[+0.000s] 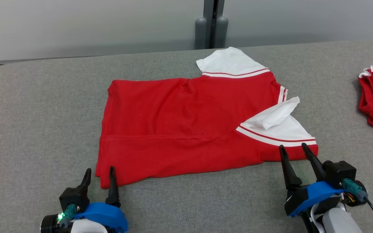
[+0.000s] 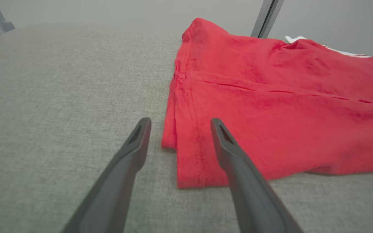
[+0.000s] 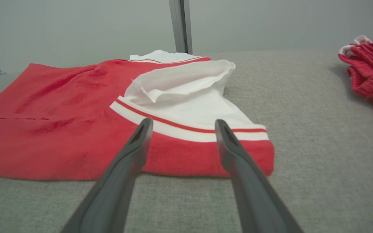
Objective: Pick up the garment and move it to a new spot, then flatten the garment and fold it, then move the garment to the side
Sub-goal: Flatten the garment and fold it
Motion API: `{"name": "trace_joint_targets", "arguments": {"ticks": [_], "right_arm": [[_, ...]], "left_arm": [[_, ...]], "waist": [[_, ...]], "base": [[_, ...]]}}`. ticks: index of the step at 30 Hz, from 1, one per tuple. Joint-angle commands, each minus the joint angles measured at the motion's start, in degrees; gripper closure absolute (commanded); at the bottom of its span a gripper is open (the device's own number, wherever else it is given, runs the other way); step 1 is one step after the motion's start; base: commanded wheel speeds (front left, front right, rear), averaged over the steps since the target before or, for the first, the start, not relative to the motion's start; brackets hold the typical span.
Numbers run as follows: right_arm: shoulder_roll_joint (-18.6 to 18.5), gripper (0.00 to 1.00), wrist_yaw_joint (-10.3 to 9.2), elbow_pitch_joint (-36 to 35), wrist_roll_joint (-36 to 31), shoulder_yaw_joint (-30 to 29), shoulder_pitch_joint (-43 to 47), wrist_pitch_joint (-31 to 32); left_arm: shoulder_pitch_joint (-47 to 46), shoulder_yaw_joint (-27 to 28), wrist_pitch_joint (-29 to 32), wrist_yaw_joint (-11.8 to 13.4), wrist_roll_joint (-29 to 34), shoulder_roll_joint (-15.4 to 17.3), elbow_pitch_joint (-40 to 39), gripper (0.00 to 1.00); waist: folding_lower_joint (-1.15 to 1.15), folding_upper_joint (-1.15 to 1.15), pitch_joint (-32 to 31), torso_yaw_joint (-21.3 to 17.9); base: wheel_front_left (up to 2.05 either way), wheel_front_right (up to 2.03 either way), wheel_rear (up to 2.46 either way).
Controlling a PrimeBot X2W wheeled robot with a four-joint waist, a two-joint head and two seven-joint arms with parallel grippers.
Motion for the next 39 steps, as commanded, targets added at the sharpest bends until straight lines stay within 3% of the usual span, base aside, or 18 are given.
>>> {"name": "trace_joint_targets", "arguments": {"ticks": [1,12,13,15,22,26,27,28,39], "right_arm": [[-0.6,0.00,0.00,0.1,0.2,-0.1,-1.0,-0.3],[-0.8,0.00,0.00,4.0,-1.1,-6.2,-3.7,-0.3],[-0.7,0.00,0.00,4.6,-1.3,-6.9,-4.0,-0.3],[-0.4,0.00,0.00,5.8,-1.5,-8.0,-4.7,-0.3],[0.5,0.00,0.00,12.0,-1.7,-10.7,-7.0,-0.1],[1.0,0.00,-0.01,16.7,0.4,-9.8,-7.8,0.3],[1.2,0.79,-0.01,17.2,1.3,-9.0,-8.1,0.3],[1.3,1.00,0.04,17.4,2.2,-8.0,-8.3,0.3],[0.7,1.00,0.00,9.9,7.8,-7.3,-4.6,-0.2]], "left_arm": [[-1.6,0.4,-0.2,-0.3,-0.3,0.0,0.6,0.00],[-4.8,-2.0,0.4,-1.7,-5.6,-0.1,9.6,0.00],[-5.2,-2.6,0.5,-2.0,-6.2,-0.2,9.9,0.20],[-5.7,-4.7,0.6,-2.9,-7.1,-0.4,11.0,1.00],[-7.4,-8.9,0.7,-4.0,-9.6,-0.7,12.5,1.00],[-8.4,-8.6,0.6,-4.0,-10.0,-0.6,10.6,1.00],[-8.6,-8.3,0.5,-3.9,-10.0,-0.5,10.0,1.00],[-8.7,-8.0,0.4,-3.8,-9.7,-0.5,9.2,1.00],[-4.1,-0.5,-0.1,-3.8,-4.8,0.1,1.0,1.00]], "waist": [[-0.01,0.00,1.0,0.3],[-0.01,0.00,4.5,0.2],[-0.01,0.00,4.7,0.3],[-0.01,0.00,5.1,0.5],[-0.01,0.00,6.0,0.9],[-0.01,0.00,6.2,1.3],[-0.01,0.00,6.2,1.3],[-0.01,0.00,6.1,1.3],[-0.01,0.00,-1.5,1.0]], "base": [[0.00,0.00,0.00],[0.00,0.00,0.00],[0.00,0.00,0.00],[0.00,0.00,0.00],[0.00,0.00,0.00],[0.00,0.00,0.00],[0.00,0.00,0.00],[0.00,0.00,0.00],[0.00,0.00,0.00]]}}
